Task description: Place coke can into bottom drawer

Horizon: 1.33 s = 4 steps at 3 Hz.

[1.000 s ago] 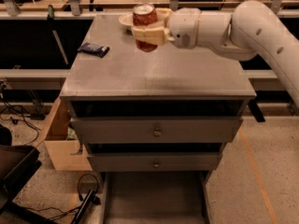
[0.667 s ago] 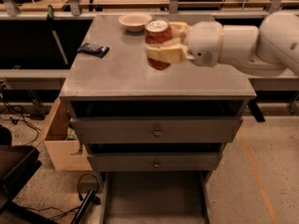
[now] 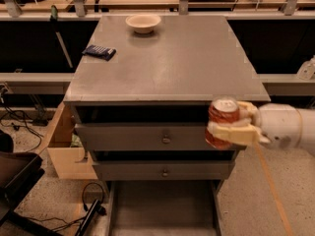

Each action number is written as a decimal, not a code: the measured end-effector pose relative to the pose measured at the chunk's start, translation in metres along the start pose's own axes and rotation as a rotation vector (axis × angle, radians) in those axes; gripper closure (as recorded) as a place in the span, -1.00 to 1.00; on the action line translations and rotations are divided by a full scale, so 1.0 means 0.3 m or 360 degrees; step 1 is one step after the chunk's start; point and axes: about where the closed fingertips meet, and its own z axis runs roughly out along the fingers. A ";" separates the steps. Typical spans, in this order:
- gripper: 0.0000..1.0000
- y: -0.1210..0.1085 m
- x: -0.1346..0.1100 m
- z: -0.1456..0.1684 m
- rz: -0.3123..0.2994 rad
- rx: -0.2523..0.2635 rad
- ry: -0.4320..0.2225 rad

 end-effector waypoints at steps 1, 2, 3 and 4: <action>1.00 0.084 0.330 -0.188 0.0335 0.0068 -0.0030; 1.00 0.102 0.470 -0.241 0.0462 0.0074 -0.0018; 1.00 0.102 0.470 -0.241 0.0462 0.0073 -0.0018; 1.00 0.086 0.546 -0.190 0.0434 0.0009 -0.0071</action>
Offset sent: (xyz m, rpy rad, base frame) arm -0.0784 -0.0973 -0.1767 0.0933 0.3645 -0.0976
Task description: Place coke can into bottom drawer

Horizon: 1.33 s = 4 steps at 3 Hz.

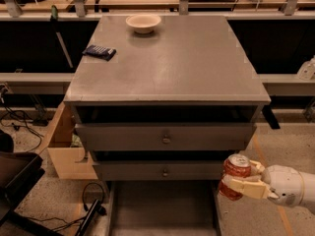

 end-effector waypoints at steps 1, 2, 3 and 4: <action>1.00 -0.040 0.212 0.044 -0.0177 -0.0288 -0.0056; 1.00 -0.033 0.402 0.078 -0.0279 -0.0537 -0.0022; 1.00 -0.052 0.580 0.108 -0.0302 -0.0616 0.0064; 1.00 -0.076 0.691 0.132 -0.0330 -0.0538 0.0151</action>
Offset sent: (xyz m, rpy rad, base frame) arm -0.0495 0.0305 -0.1864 0.0975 -0.2600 0.5113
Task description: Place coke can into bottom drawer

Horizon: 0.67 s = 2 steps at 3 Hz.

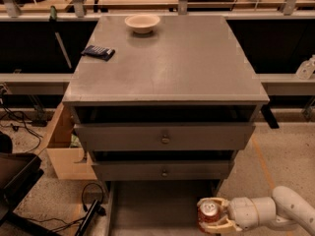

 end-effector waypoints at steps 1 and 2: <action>1.00 -0.046 0.027 0.007 0.0001 0.0086 0.0043; 1.00 -0.050 0.031 0.028 -0.0009 0.0075 0.0020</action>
Offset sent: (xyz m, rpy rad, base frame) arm 0.0136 0.0152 -0.0148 0.0040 -0.0213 -0.0439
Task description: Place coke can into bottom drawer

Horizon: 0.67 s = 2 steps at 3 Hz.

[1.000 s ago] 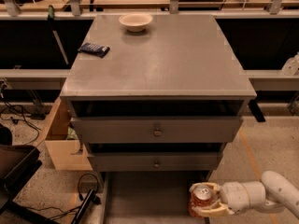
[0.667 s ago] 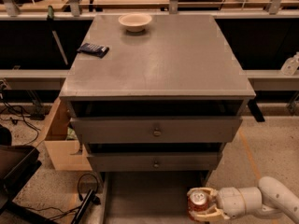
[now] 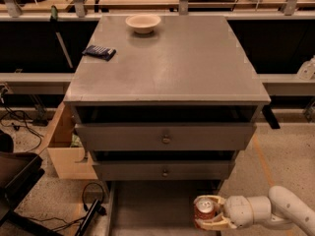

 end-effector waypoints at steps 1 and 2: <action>1.00 -0.092 0.036 0.105 -0.0062 -0.0012 -0.0090; 1.00 -0.236 0.139 0.260 -0.0119 -0.0025 -0.0217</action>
Offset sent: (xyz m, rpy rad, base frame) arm 0.1122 0.1310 -0.1205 0.2505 -0.1055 -0.0076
